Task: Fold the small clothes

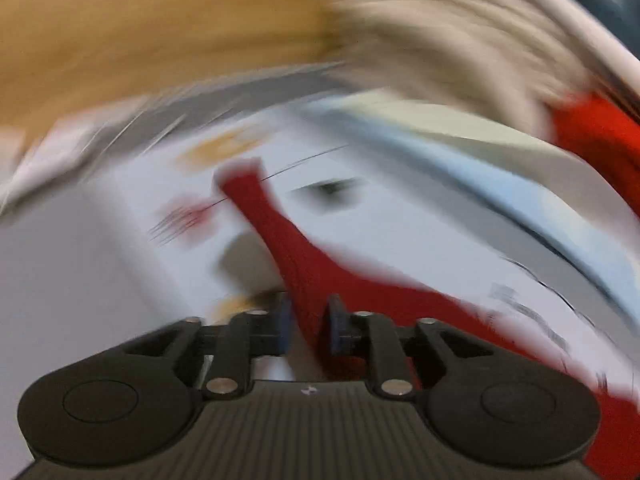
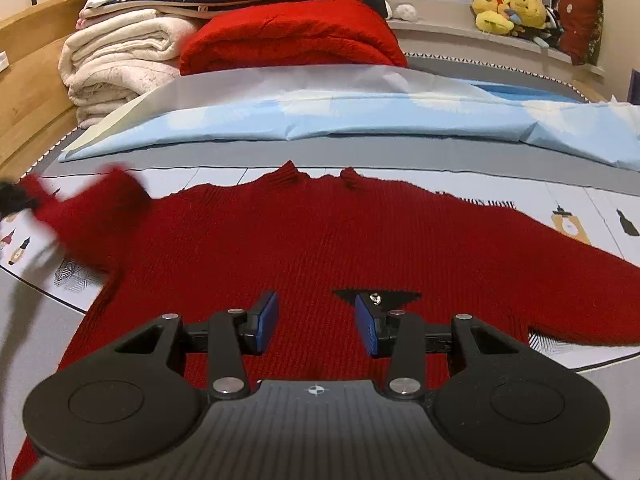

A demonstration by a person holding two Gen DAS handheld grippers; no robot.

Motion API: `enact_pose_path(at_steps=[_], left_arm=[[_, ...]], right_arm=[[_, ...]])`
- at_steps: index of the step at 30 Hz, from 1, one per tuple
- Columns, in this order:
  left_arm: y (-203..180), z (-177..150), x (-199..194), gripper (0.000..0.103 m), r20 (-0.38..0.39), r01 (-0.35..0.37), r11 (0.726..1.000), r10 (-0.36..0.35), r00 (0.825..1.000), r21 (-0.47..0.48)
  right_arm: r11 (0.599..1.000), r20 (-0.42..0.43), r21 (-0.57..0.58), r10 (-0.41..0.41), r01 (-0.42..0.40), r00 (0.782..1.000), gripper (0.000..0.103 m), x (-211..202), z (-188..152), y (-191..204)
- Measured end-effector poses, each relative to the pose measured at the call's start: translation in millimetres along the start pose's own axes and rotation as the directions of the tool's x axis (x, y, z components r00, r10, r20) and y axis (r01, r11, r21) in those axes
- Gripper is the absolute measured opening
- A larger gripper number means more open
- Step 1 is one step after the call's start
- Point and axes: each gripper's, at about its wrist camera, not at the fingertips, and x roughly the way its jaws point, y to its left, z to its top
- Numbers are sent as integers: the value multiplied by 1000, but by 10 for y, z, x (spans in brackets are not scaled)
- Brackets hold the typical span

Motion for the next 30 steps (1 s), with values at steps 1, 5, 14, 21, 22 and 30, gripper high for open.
enact_pose_path(at_steps=[1,5,14,21,22,30], left_arm=[[176,4,-3,24,-27,-7,998,5,1000,-70],[274,-133,-149,24,-19,31,997,-32,999,-76],[-429,-531,-38,30,-169,55,989,-31,985,137],[-1333,-884,-1342,32,-161,237,896,-188,969,377],[-1420,-1011,-1531,32,-191,281,881,-222,956,380],[-1956,-2302,-2142,33,-440,510,753,-325,837,416]], right_arm=[[1000,-7,-2,-1,1,1000,44,10,-5,3],[1000,-34,-13,-6,6,999,44,58,-42,27],[1000,-108,17,7,-6,994,45,164,-120,2],[994,-114,98,-28,39,993,45,100,-109,-243],[993,-116,113,-28,42,993,45,88,-115,-279],[985,-115,160,-46,64,992,45,-22,-168,-481]])
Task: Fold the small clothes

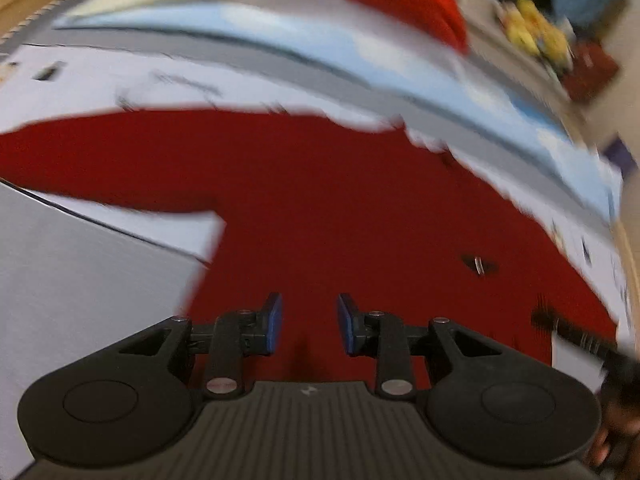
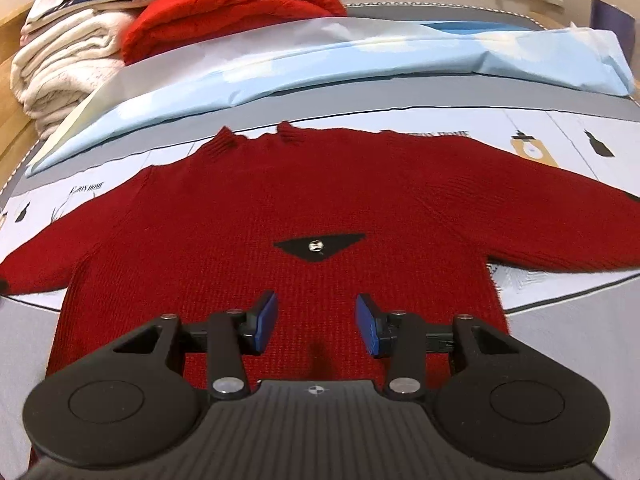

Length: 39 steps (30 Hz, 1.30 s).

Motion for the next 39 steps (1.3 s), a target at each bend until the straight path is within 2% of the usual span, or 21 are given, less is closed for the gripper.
enact_pose_path(at_steps=[5,7,9,10,12,13,15,18,24,27,29,30,31,33,34,36,38,39], left_arm=[[-345,-244,451,33,-45,-87,980,96,994,177],[-248,-341,564,33,-72,-117,978,131,989,170],[-130,-431,786,34,-180,-128,984,149,972,123],[-62,-474,844,35,-202,-129,987,146,968,97],[-57,-430,823,35,-198,-136,985,155,968,106],[-84,-402,768,35,-182,-140,984,159,970,112],[-164,-346,611,35,-91,-151,979,164,982,134],[-298,-270,370,35,13,-181,965,181,983,192],[-598,28,-103,39,84,-75,984,61,995,163],[-761,37,-124,43,164,-47,984,18,986,174],[-866,-127,-18,43,227,-119,970,70,971,213],[-954,-171,135,42,193,-184,953,139,971,239],[-1021,-185,269,42,135,-188,951,158,978,246],[-1035,-144,391,42,46,-80,977,72,996,196],[-1067,-122,403,42,39,-58,978,51,998,199],[-1207,-94,353,43,87,-51,961,28,996,271],[-1280,-80,338,44,123,-54,946,15,992,321],[-1291,-65,358,44,115,-50,944,13,993,327]], right_arm=[[999,-8,8,-34,34,999,45,-18,-53,-189],[999,-30,28,-39,40,999,45,17,-94,-293],[996,-60,79,-23,28,998,45,66,-124,-408],[993,-79,113,-15,24,997,45,101,-143,-475],[984,-117,177,-10,31,993,45,173,-191,-581],[977,-136,207,-11,39,991,45,212,-215,-627],[964,-166,262,-7,51,986,45,271,-252,-701],[955,-158,291,-17,63,987,45,265,-253,-736],[951,-92,303,-37,64,995,45,167,-171,-761],[951,-68,301,-54,72,996,45,129,-157,-789],[949,-53,306,-65,78,996,45,99,-158,-831],[948,-47,308,-69,80,997,45,83,-154,-861],[948,-43,309,-71,81,997,45,71,-148,-901],[944,-30,320,-77,83,997,45,29,-121,-1023],[940,-17,331,-82,83,996,45,-1,-96,-1102],[927,16,366,-98,86,995,45,-87,-43,-1301],[903,67,421,-122,82,990,45,-185,17,-1570],[887,97,454,-144,85,985,45,-230,48,-1736]])
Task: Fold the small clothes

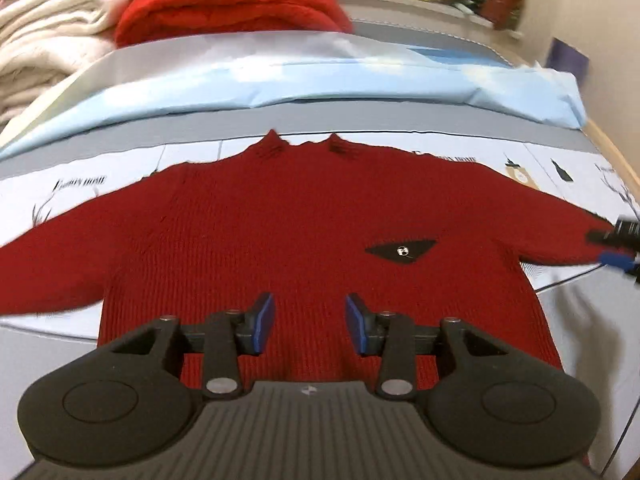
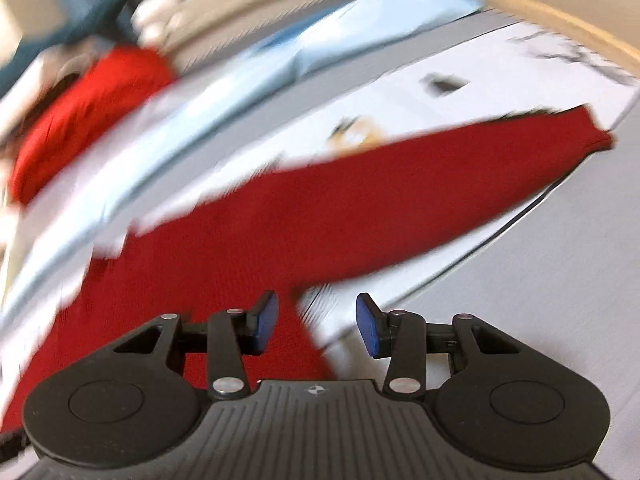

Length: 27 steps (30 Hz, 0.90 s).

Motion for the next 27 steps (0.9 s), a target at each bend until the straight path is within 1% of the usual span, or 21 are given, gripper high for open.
enact_pose_path(at_steps=[3,4,7,10,16,19,27], left_arm=[[78,4,87,44,-62,14,999,-17,998,-43],[119,9,123,44,-76,16,998,-20,997,-54],[203,29,158,44,-88,9,998,-14,996,-59],[276,47,152,44,-90,16,998,-22,996,-68],[410,27,209,44,-125,-1,996,-11,992,-92],[435,20,246,44,-135,-6,995,-7,991,-98],[421,-10,305,44,-149,-5,995,-9,989,-96]], right_arm=[[992,89,119,-51,40,995,45,22,275,-457],[987,103,152,-66,49,993,45,55,333,-583],[955,117,287,-105,68,988,46,229,436,-989],[912,105,402,-128,76,986,47,418,429,-1251],[870,99,483,-168,101,981,46,690,382,-1352],[849,118,519,-185,98,976,44,740,384,-1411],[837,161,538,-222,103,962,42,757,412,-1539]])
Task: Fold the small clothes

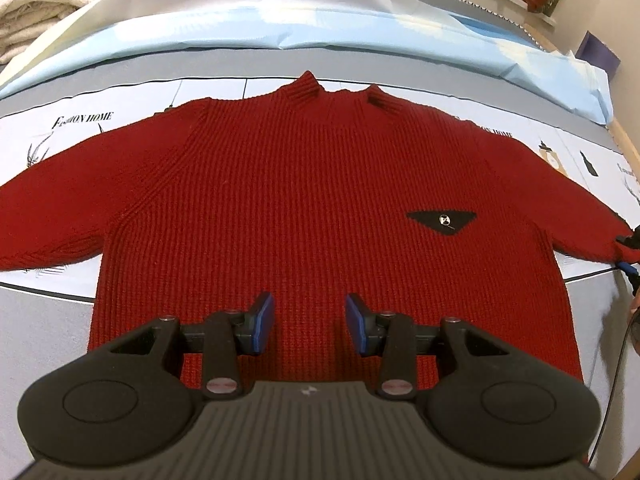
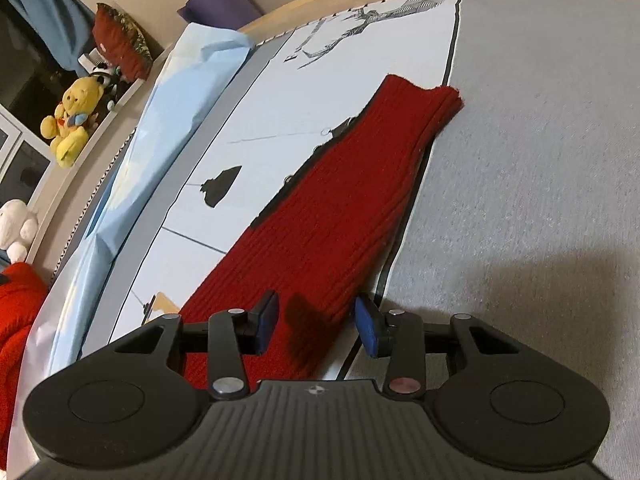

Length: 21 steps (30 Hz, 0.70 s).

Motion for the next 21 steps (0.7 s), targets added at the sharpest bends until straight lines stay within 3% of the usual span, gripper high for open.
enact_pose_path(at_steps=[2,5,7,11,14,17,18,20,21], left_arm=[[-1,-5,14,44,-2,-1,1000,1,1000,-1],[-2,-8,23,44,-2,-2,1000,2,1000,1],[8,-12,31,44,-2,-1,1000,1,1000,3],[81,1,17,44,0,-3,1000,3,1000,-10],[204,34,-27,44,9,-3,999,3,1000,-35],[371,82,-96,44,24,-3,997,4,1000,-73],[428,98,-119,44,29,-4,996,6,1000,-86],[539,128,-159,44,37,-7,994,11,999,-110],[589,138,-178,44,40,-7,993,12,999,-122]], right_arm=[[1000,8,-1,0,0,1000,41,1,11,-11],[1000,11,-9,-5,5,1000,20,23,33,-29],[1000,16,-7,-4,4,1000,15,35,48,-58],[998,70,-53,-16,20,997,12,-43,53,60],[980,163,-195,0,32,987,11,-223,15,418],[925,265,-379,84,24,961,11,-506,-137,911],[889,296,-458,133,18,946,11,-633,-252,1116],[771,321,-637,261,4,910,11,-900,-600,1540],[680,294,-732,358,-31,886,11,-1069,-866,1769]])
